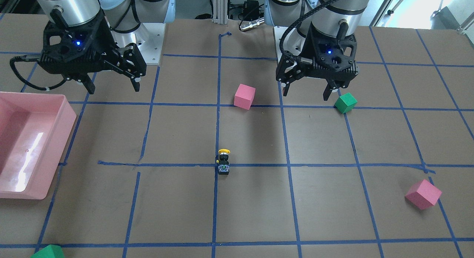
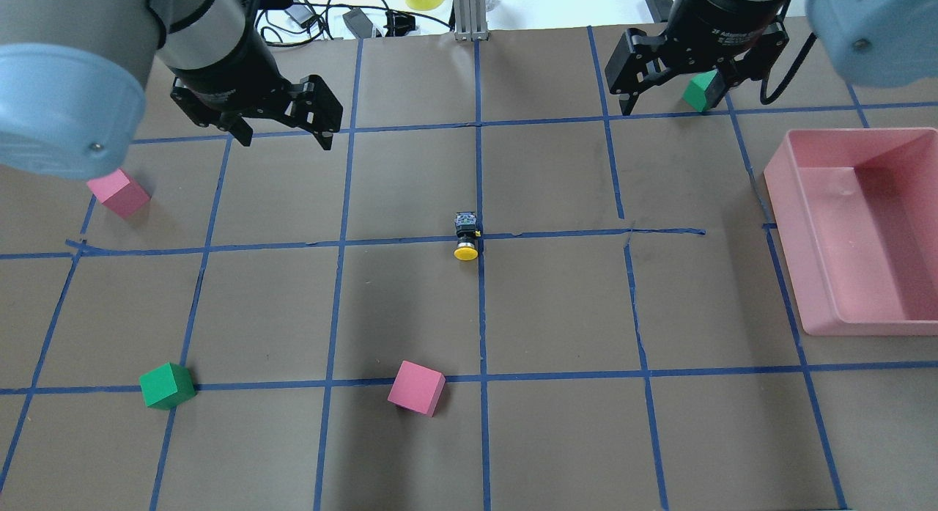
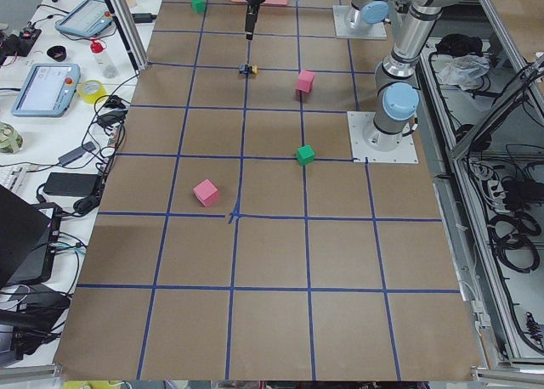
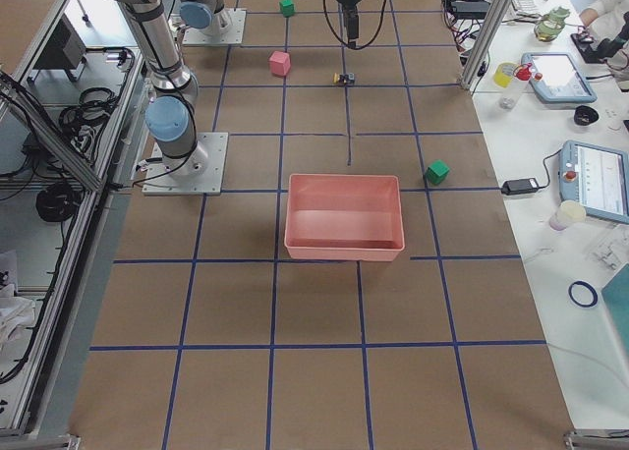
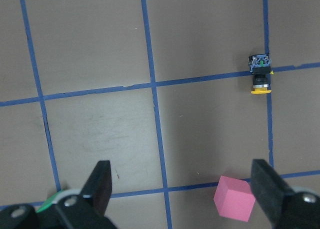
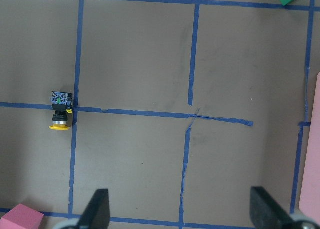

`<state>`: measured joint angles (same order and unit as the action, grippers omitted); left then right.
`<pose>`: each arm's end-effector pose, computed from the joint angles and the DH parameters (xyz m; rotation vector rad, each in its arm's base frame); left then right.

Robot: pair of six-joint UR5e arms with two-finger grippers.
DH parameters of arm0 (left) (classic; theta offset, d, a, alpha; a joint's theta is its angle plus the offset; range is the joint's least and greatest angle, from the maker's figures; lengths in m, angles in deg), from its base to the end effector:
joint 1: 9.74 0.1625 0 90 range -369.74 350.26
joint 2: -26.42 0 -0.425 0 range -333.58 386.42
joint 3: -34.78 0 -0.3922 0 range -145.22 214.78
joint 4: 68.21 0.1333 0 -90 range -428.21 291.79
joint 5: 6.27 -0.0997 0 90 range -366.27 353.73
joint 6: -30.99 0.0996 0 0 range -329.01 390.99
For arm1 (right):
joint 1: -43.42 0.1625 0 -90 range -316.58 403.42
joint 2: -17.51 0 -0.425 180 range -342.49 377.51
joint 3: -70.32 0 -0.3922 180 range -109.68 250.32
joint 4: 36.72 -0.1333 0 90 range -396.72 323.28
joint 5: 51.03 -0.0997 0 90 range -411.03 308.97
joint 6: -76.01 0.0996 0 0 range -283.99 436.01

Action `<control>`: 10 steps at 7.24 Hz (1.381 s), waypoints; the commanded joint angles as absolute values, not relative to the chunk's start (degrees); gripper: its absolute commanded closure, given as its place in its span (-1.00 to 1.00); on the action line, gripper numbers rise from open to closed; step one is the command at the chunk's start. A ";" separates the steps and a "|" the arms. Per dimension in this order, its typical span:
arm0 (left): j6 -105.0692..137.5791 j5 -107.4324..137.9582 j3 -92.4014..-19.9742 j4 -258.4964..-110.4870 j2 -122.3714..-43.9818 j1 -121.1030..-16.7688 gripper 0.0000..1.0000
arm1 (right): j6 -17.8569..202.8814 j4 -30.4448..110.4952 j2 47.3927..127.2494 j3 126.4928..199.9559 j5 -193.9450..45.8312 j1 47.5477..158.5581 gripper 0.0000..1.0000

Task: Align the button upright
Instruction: 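Reach the left gripper over the lying button switch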

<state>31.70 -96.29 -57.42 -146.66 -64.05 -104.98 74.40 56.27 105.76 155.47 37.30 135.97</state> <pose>-0.1792 -0.4948 0.4862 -0.1622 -3.1222 0.2426 0.1589 -0.5077 0.5201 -0.1152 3.1051 -0.1649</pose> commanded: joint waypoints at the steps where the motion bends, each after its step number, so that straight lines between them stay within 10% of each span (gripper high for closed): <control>1: 30.37 -96.10 -62.93 -137.15 -64.20 -105.89 -1.00 | 74.43 56.27 105.76 155.57 37.30 135.97 -1.00; 10: 17.64 -97.15 -74.69 -107.66 -70.52 -112.39 -0.95 | 74.08 56.27 105.76 155.83 37.56 135.80 -1.00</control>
<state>18.80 -96.98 -70.39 -117.13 -69.35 -111.55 74.23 56.30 105.76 155.77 37.44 135.84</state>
